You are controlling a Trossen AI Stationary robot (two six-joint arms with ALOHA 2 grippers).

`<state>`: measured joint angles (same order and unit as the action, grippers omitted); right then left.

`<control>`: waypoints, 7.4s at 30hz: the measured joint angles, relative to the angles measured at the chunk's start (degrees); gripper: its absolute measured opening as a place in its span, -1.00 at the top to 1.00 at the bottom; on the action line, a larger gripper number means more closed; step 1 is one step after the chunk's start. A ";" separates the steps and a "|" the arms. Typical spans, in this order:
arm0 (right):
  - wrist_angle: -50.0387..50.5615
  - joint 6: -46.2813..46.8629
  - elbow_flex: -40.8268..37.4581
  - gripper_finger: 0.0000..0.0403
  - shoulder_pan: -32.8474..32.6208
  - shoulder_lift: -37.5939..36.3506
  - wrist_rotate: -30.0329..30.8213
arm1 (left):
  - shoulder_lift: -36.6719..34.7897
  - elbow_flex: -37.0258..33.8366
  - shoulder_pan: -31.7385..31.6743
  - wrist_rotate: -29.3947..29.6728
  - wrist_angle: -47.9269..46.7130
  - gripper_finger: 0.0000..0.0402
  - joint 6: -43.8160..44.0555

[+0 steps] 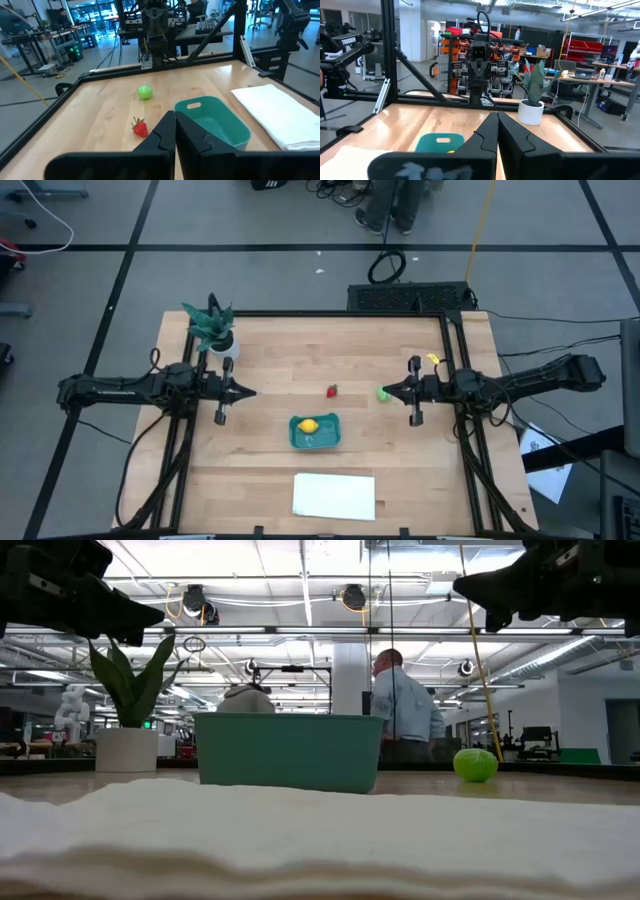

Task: Pick and placing Produce into tupperware
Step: Put the green cabbage into the blue bin

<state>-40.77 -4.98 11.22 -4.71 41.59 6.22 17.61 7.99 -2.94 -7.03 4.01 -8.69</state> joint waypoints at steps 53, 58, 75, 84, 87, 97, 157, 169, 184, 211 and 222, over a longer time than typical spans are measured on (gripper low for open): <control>28.00 5.78 27.21 1.00 20.52 12.26 -4.90 | 0.00 0.02 0.00 0.11 -0.25 0.97 0.24; 36.33 5.17 31.45 1.00 20.41 10.92 -4.84 | 0.01 0.02 0.02 0.11 -1.66 0.97 0.36; 56.32 2.13 40.35 1.00 24.64 10.53 -4.96 | 0.02 0.02 0.00 0.10 -1.27 0.97 0.41; 67.48 2.61 47.52 1.00 25.46 11.40 -5.03 | 0.02 0.02 0.00 0.83 -1.25 0.97 0.15; 69.54 2.18 49.45 1.00 26.70 13.10 -7.07 | 0.02 0.02 0.00 1.07 -1.20 0.97 0.18; 74.98 2.33 53.73 1.00 30.77 21.26 -11.26 | 0.01 0.02 0.00 1.09 -1.18 0.97 0.46; 110.91 -25.87 73.16 1.00 23.16 41.04 -16.76 | 0.00 0.02 0.00 2.67 -1.33 0.97 0.18; 112.98 -24.16 73.16 1.00 22.97 43.65 -15.02 | 0.02 0.02 0.02 2.64 -1.39 0.97 0.18; 112.89 -21.29 73.16 0.93 22.97 43.63 -15.00 | 0.01 0.02 0.02 2.64 -1.46 0.97 0.19; 112.01 -19.46 73.09 0.01 22.97 43.62 -14.92 | 0.00 0.02 0.00 2.62 -1.75 0.97 1.25; 110.71 -15.18 67.35 -0.28 22.97 43.58 -13.72 | 0.01 0.02 0.02 2.62 -2.32 0.97 1.25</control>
<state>69.94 -20.16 78.57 18.26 85.17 -7.51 17.61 8.01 -2.92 -4.40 1.69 -7.44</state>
